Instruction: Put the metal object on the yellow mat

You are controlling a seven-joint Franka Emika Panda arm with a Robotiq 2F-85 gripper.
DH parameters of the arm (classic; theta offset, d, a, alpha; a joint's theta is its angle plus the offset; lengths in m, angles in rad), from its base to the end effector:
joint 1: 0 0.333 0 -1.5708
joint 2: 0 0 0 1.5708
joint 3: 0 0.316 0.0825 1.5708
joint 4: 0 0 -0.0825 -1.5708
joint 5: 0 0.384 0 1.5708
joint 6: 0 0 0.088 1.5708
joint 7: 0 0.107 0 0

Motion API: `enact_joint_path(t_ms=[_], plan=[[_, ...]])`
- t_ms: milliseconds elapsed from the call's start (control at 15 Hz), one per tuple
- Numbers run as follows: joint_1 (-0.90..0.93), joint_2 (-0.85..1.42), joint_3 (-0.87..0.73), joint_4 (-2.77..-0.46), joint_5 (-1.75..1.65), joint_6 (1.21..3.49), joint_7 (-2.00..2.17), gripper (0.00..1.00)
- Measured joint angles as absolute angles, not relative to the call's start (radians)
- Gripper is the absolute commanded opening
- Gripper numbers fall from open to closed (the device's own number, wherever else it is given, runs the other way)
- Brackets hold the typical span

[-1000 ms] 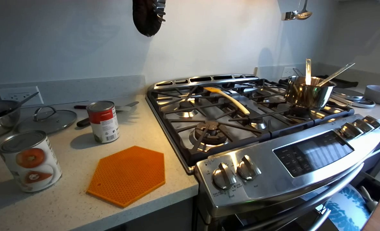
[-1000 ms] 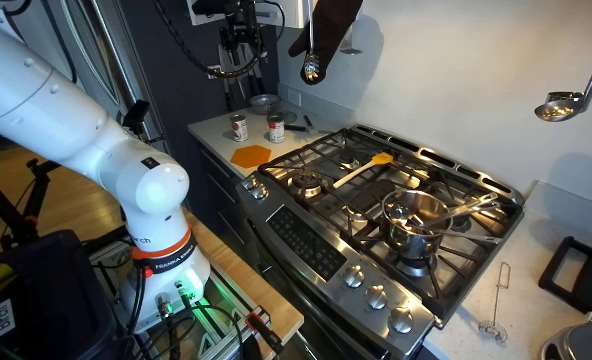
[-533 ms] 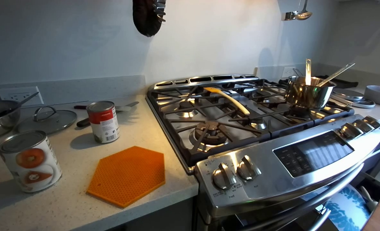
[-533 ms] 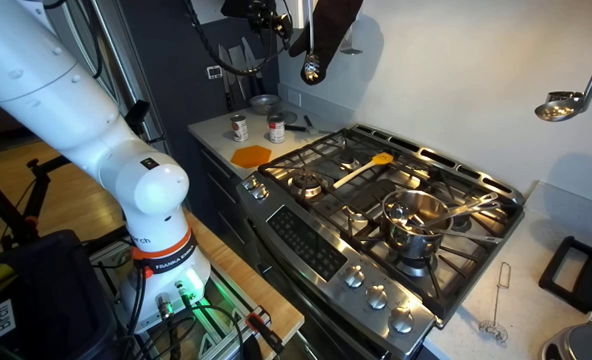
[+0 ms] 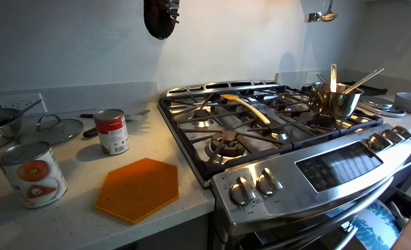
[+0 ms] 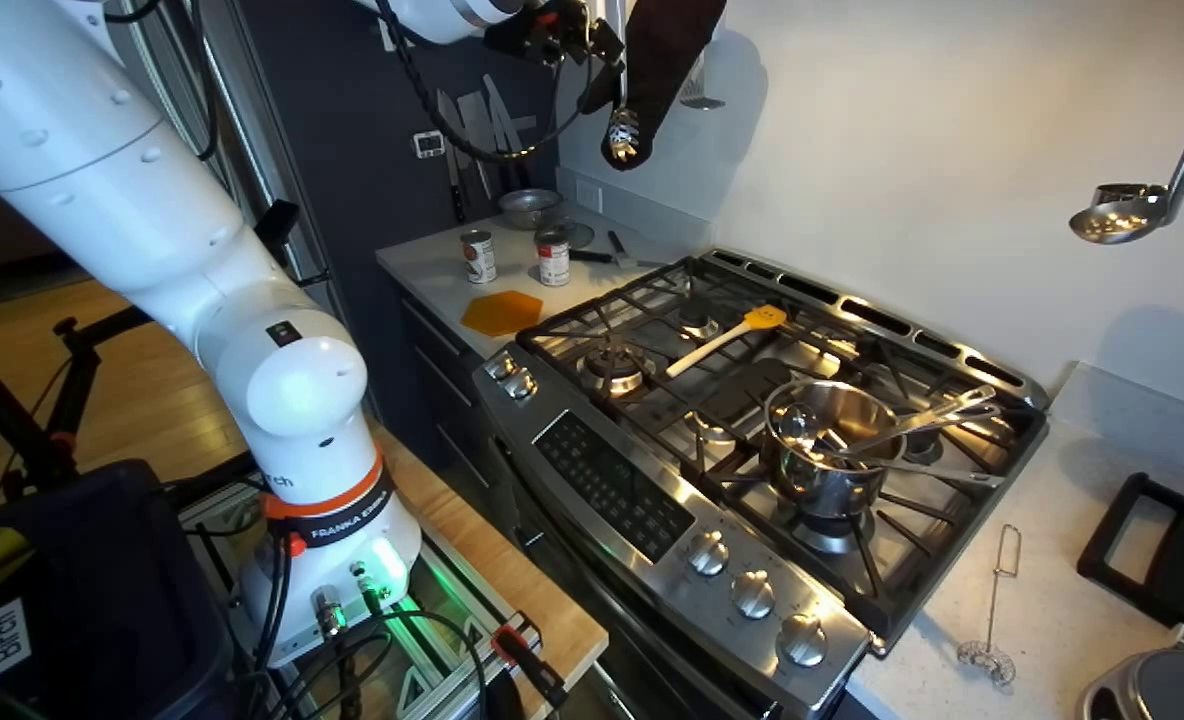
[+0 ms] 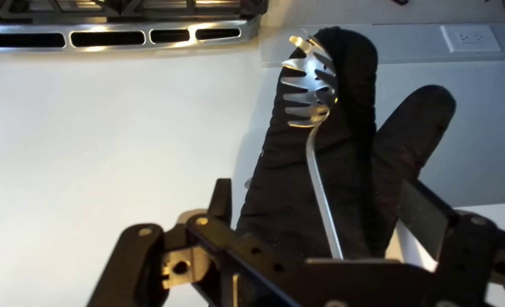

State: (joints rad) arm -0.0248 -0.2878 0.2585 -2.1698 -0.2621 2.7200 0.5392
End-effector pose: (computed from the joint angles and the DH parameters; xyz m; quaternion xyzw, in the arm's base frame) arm 0.5013 0.1441 0.6069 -0.9082 0.0412 -0.4157 0.0268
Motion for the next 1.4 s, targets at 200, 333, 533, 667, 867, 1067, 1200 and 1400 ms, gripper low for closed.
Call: enact_joint_path(t_ms=[200, 333, 533, 667, 867, 1067, 1200, 1400], plan=[[-0.050, -0.287, 0.274, -2.174, -0.286, 2.729, 0.566, 1.00], [-0.051, -0.288, 0.277, -2.174, -0.286, 2.729, 0.567, 1.00], [-0.065, -0.282, 0.289, -2.166, -0.314, 2.750, 0.603, 1.00], [-0.103, -0.268, 0.327, -2.147, -0.391, 2.786, 0.697, 1.00], [-0.195, -0.245, 0.413, -2.104, -0.573, 2.800, 0.914, 1.00], [-0.287, -0.232, 0.491, -2.060, -0.769, 2.797, 1.125, 1.00], [-0.329, -0.223, 0.531, -2.034, -0.875, 2.790, 1.237, 1.00], [-0.370, -0.205, 0.585, -2.000, -1.025, 2.774, 1.382, 0.96]])
